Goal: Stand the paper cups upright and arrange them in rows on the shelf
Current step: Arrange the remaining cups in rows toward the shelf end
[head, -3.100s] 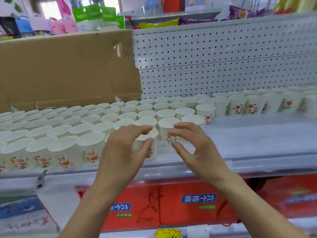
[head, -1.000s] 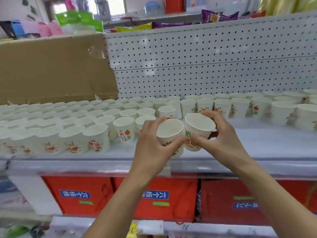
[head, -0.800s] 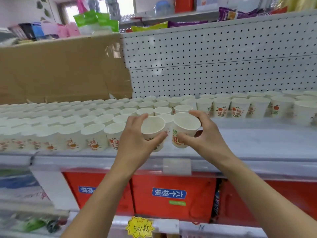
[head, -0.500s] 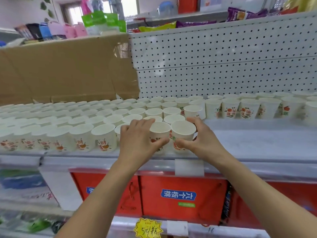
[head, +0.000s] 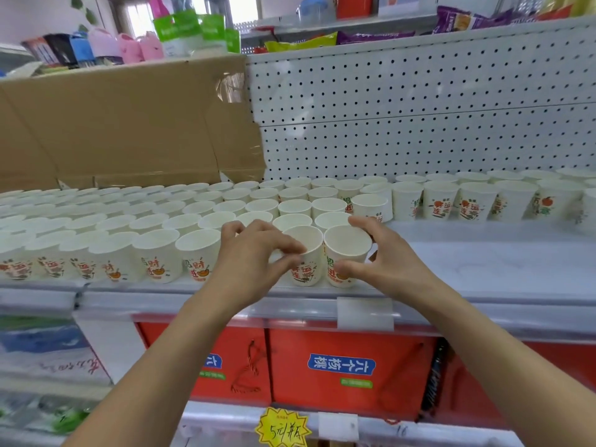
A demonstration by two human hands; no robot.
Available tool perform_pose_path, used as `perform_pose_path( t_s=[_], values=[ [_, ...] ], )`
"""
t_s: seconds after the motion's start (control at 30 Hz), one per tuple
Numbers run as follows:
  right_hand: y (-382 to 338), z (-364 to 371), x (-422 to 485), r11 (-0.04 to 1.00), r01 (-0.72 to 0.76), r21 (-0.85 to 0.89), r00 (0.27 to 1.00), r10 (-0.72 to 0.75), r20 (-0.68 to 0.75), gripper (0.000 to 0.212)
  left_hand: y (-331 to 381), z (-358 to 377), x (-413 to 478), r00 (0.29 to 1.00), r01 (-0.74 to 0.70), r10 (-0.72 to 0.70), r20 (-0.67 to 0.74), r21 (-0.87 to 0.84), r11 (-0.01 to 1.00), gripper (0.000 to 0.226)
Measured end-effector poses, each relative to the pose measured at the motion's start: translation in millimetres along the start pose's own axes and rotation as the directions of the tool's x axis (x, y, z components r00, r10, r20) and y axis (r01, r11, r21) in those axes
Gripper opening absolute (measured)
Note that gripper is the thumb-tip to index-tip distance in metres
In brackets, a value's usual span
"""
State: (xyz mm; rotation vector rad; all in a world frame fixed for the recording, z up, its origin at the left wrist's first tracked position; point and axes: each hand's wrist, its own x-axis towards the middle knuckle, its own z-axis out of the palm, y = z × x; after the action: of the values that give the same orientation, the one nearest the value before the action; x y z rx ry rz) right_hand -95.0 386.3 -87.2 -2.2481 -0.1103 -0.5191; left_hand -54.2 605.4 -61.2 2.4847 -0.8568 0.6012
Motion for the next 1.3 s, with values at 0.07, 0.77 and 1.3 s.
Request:
perform_pose_path(
  t_s=[0.07, 0.77, 1.3],
  values=[
    [-1, 0, 0, 1.000, 0.008, -0.015, 1.000, -0.008, -0.003, 0.077, 0, -1, 1, 0.999, -0.016, 0.015, 0.030, 0.008, 1.000, 0.010],
    [7, -9, -10, 0.998, 0.031, -0.050, 0.998, -0.034, -0.055, 0.080, -1, -6, 10, 0.984, -0.178, 0.177, -0.016, -0.057, 0.982, 0.053],
    [108, -145, 89, 0.956, 0.167, -0.240, 0.985, -0.155, 0.069, 0.019, 52, 25, 173, 0.988, 0.020, -0.002, 0.157, -0.113, 0.993, 0.020]
  ],
)
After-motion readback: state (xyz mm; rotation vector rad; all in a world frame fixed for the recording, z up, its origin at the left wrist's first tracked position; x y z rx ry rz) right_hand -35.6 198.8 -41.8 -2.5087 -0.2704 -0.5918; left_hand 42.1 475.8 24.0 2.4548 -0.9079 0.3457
